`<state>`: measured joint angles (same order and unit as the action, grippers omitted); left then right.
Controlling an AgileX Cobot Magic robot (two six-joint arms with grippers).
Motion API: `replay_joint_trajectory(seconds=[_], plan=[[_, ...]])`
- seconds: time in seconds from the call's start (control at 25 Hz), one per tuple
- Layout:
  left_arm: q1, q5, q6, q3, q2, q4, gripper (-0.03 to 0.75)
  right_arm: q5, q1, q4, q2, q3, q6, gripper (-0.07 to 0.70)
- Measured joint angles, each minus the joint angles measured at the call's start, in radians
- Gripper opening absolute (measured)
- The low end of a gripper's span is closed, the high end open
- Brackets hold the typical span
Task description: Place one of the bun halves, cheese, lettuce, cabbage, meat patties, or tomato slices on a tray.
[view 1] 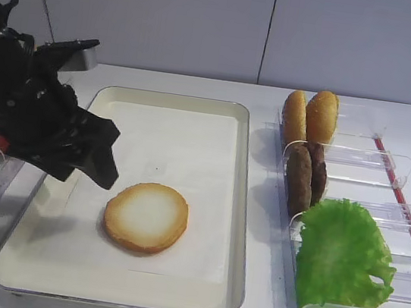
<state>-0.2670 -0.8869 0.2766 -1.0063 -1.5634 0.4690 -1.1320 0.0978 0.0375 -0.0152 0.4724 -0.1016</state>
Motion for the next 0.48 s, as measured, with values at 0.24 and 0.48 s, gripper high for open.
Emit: replay_joint_trajectory(seconds=[0.24, 0.48], plan=[[0.000, -0.041, -0.242, -0.032, 0.132, -0.403, 0.472, 0.000, 0.000, 0.000, 0.000, 0.000, 0.000, 0.661], [0.000, -0.056, -0.336, -0.032, 0.328, -0.624, 0.472, 0.000, 0.000, 0.000, 0.000, 0.000, 0.000, 0.661]])
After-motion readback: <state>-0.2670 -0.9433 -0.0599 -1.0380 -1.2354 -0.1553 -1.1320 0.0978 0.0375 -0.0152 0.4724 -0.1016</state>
